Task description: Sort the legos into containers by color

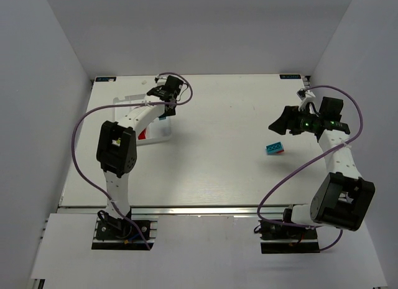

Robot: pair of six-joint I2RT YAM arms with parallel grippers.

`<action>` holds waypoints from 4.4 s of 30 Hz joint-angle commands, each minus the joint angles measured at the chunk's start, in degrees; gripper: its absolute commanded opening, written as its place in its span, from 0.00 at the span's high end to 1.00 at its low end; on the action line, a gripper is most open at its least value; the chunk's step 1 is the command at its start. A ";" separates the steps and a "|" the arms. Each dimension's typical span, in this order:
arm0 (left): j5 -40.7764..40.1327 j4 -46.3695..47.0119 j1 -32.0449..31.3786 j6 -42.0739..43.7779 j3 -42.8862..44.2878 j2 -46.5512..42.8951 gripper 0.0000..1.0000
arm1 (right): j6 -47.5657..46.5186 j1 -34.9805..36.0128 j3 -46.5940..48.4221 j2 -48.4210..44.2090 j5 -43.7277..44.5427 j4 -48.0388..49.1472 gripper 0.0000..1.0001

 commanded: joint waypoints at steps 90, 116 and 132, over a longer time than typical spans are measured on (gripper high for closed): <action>66.82 31.64 1.62 20.83 -46.29 -48.21 0.30 | -99.37 -3.49 15.32 31.01 0.50 -37.56 0.90; 66.92 33.75 1.62 18.37 -47.26 -47.15 0.29 | -17.55 1.51 -5.52 -4.95 8.21 -9.25 0.53; 66.66 33.14 1.62 18.81 -46.91 -47.76 0.29 | -9.20 13.38 -8.94 -0.55 25.89 -13.66 0.19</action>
